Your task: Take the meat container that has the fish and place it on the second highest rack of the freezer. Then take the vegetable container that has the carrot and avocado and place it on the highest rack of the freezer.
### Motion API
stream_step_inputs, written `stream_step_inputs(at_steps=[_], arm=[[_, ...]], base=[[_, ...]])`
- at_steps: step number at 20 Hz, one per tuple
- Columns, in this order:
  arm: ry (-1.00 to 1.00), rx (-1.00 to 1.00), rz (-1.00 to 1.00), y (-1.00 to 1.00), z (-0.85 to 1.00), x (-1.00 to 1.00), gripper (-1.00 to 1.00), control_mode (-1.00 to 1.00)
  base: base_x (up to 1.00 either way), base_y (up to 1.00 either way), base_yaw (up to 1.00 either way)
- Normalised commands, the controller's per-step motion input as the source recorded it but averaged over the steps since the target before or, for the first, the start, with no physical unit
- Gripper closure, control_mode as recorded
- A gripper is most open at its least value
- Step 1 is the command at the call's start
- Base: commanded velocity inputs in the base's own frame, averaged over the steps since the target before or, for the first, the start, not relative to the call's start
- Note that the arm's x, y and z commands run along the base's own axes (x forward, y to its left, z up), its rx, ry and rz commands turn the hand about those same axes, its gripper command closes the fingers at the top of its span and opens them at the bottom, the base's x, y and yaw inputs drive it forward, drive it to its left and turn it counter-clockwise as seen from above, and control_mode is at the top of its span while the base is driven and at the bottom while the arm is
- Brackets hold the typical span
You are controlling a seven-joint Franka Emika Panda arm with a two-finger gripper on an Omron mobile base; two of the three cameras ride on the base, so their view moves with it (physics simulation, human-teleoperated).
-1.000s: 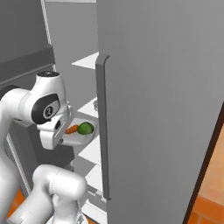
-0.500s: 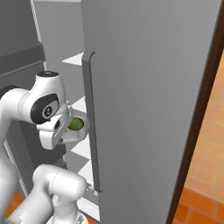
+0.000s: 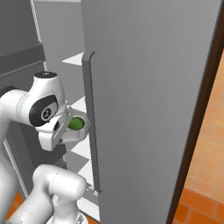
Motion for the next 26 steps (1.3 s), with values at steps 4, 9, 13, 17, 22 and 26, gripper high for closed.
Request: stream_step_inputs(at_steps=[4,9,13,17,22,26], arm=[[-0.24,0.0,0.0,0.07,0.58,-0.38,1.0,-1.0],[-0.26,0.0,0.0,0.22,0.77,-0.14,1.0,-1.0],[-0.29,0.0,0.0,0.42,0.71,0.0,1.0,-1.0],[-0.27,0.0,0.0,0.26,0.65,0.22,1.0,-1.0],[-0.17,0.0,-0.01,0.21,0.45,0.61,1.0,-1.0],[-0.1,0.03,0.0,0.1,0.26,0.71,1.0,-1.0]], base=[[0.0,0.0,0.0],[0.0,0.0,0.0],[0.0,0.0,0.0],[0.0,0.0,0.0],[0.0,0.0,0.0],[0.0,0.0,0.0]])
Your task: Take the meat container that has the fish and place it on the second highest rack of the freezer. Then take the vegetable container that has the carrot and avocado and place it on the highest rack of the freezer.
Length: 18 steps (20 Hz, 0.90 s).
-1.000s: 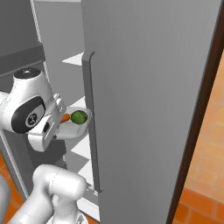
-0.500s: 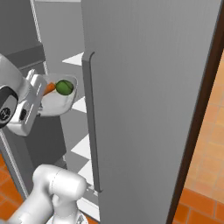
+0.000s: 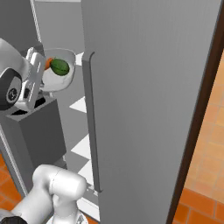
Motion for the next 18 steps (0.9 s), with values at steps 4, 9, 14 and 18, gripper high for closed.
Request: stream_step_inputs(at_steps=[4,9,14,18], arm=[[-0.07,0.04,0.0,0.01,0.14,0.61,1.0,-1.0],[0.0,0.0,-0.05,0.25,0.25,0.46,1.0,-1.0],[0.0,0.02,-0.09,0.03,0.08,0.53,1.0,-1.0],[0.0,0.02,-0.06,-0.01,0.0,0.65,1.0,-1.0]], base=[[0.0,0.0,0.0],[0.0,0.0,0.0],[0.0,0.0,0.0],[0.0,0.0,0.0]])
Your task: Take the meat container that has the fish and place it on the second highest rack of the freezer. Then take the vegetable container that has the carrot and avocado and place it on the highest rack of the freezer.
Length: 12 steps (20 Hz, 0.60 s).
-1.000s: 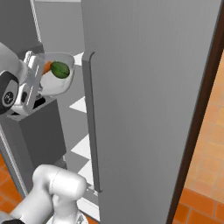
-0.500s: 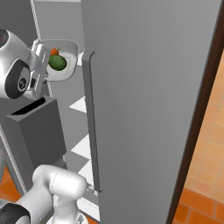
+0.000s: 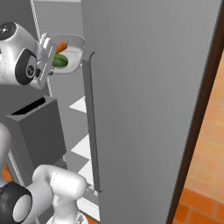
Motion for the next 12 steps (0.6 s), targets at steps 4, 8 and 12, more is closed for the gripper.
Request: stream_step_inputs(at_steps=[4,8,12], arm=[[0.03,0.03,0.0,-0.12,0.03,0.71,1.0,-1.0],[0.05,0.0,0.0,-0.14,0.04,0.65,1.0,-1.0],[0.04,0.0,0.0,-0.24,0.0,0.35,1.0,-1.0]], base=[[0.0,0.0,0.0],[0.0,0.0,0.0],[0.0,0.0,0.0]])
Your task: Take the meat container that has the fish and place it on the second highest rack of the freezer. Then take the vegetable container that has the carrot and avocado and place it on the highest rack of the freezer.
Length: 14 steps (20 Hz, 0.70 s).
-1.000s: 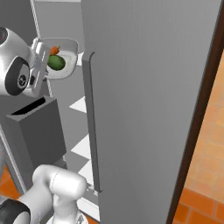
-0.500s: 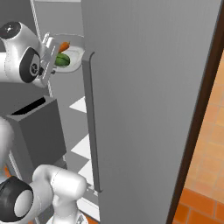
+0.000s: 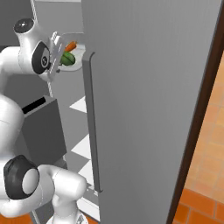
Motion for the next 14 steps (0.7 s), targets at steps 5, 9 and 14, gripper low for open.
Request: stream_step_inputs(at_steps=[5,9,14], arm=[[0.0,0.0,0.05,-0.05,0.04,0.09,1.0,-1.0],[0.0,0.0,0.15,0.0,0.01,0.0,1.0,-1.0],[0.0,0.0,0.07,-0.09,0.0,0.25,1.0,-1.0]], base=[[0.0,0.0,0.0],[0.0,0.0,0.0],[0.0,0.0,0.0]])
